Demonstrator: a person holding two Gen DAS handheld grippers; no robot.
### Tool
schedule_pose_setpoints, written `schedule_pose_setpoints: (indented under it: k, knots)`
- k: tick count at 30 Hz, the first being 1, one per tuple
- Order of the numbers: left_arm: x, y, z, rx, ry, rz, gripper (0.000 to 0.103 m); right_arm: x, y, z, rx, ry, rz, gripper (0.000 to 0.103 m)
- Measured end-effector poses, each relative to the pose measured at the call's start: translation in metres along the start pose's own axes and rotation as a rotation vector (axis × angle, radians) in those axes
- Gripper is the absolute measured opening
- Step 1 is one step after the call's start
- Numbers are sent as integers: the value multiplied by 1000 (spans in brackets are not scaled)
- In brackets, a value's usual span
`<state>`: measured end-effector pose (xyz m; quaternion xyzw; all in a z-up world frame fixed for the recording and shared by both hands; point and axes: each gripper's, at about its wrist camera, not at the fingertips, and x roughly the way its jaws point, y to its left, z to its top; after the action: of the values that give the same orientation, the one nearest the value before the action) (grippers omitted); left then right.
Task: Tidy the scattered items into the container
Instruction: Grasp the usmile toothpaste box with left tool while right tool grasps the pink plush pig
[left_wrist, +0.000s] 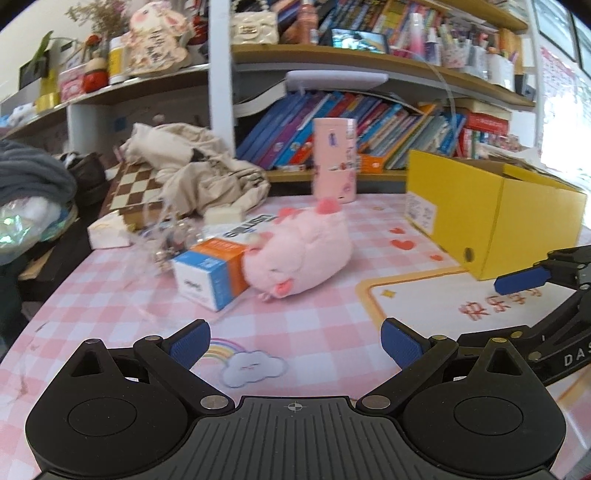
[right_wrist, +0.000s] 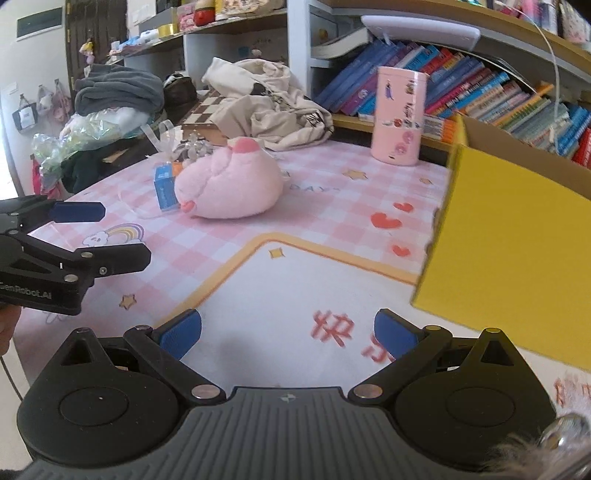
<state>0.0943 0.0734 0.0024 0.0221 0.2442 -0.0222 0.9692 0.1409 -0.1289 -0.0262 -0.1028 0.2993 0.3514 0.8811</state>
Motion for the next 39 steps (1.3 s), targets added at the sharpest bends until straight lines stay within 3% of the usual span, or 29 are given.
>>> schedule_pose_setpoints:
  k: [7, 19, 23, 28, 39]
  knots:
    - [12, 28, 6, -61, -7, 21, 100, 24, 16, 17, -58, -14, 21, 101]
    - [44, 49, 28, -5, -5, 80, 99, 59, 20, 49, -86, -41, 41, 101]
    - [58, 61, 36, -12, 9, 92, 89, 72, 21, 58, -90, -39, 48, 101]
    - [80, 78, 42, -44, 54, 47, 81, 88, 20, 65, -66, -33, 60, 101]
    - [105, 86, 46, -21, 93, -62, 80, 105, 27, 78, -101, -82, 111, 101]
